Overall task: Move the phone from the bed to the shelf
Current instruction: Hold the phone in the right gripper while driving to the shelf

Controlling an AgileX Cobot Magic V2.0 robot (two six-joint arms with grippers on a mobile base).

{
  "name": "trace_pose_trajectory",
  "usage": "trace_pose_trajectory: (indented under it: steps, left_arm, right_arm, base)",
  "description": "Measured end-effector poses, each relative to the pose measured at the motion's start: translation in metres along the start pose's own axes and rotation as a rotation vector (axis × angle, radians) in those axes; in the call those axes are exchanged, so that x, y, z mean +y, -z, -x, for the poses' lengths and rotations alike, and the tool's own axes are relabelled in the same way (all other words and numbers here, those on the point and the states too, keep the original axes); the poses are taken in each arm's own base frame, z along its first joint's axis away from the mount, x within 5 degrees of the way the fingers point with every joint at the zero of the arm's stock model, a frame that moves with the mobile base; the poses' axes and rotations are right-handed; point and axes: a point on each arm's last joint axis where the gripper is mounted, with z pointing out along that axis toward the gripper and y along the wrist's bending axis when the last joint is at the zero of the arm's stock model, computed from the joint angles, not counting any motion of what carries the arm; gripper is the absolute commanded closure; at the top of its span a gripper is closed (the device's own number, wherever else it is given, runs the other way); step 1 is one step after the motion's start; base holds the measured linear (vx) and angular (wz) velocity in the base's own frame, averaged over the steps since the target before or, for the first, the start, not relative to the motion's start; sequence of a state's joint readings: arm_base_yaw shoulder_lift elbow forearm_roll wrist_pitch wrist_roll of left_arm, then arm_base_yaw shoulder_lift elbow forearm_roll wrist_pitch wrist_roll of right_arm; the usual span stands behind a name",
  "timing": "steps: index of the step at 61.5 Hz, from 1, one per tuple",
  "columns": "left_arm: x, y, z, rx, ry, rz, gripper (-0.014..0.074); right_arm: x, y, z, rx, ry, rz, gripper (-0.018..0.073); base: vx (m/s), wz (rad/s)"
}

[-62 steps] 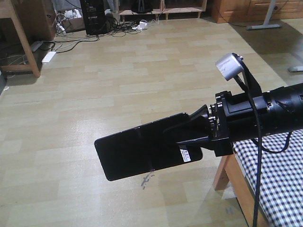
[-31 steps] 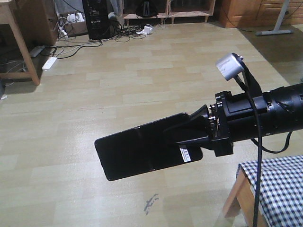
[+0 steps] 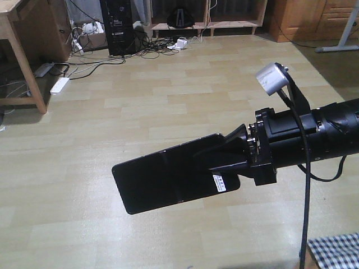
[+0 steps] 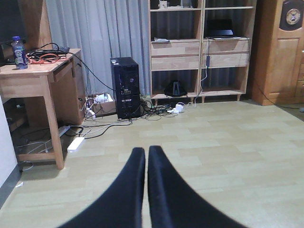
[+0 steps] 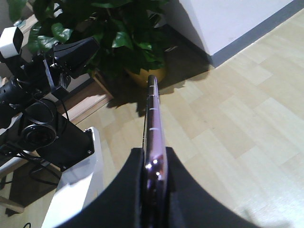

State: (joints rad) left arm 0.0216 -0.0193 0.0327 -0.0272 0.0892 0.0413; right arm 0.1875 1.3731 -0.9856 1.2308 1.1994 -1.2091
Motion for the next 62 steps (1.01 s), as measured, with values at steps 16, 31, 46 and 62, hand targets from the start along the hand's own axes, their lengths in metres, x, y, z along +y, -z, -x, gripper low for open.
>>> trace_pose_trajectory:
  steps: [16, 31, 46, 62]
  left_arm:
    - [0.0000, 0.0000, 0.0000, 0.000, 0.000, 0.000, 0.0595]
    - [0.0000, 0.0000, 0.0000, 0.000, 0.000, 0.000, 0.0595]
    - [0.0000, 0.0000, 0.0000, 0.000, 0.000, 0.000, 0.0595]
    - [0.0000, 0.0000, 0.0000, 0.000, 0.000, 0.000, 0.0595]
  right_arm:
    - [0.0000, 0.0000, 0.0000, 0.000, 0.000, 0.000, 0.0561]
    - [0.0002, 0.0000, -0.0001, 0.001, 0.000, 0.002, 0.0561]
    - [0.0001, 0.0000, 0.0000, 0.000, 0.000, 0.001, 0.0561]
    - [0.0001, 0.0000, 0.0000, 0.000, 0.000, 0.001, 0.0561]
  base:
    - [0.35, 0.03]
    - [0.36, -0.04]
    - [0.37, -0.13]
    - [0.38, -0.22]
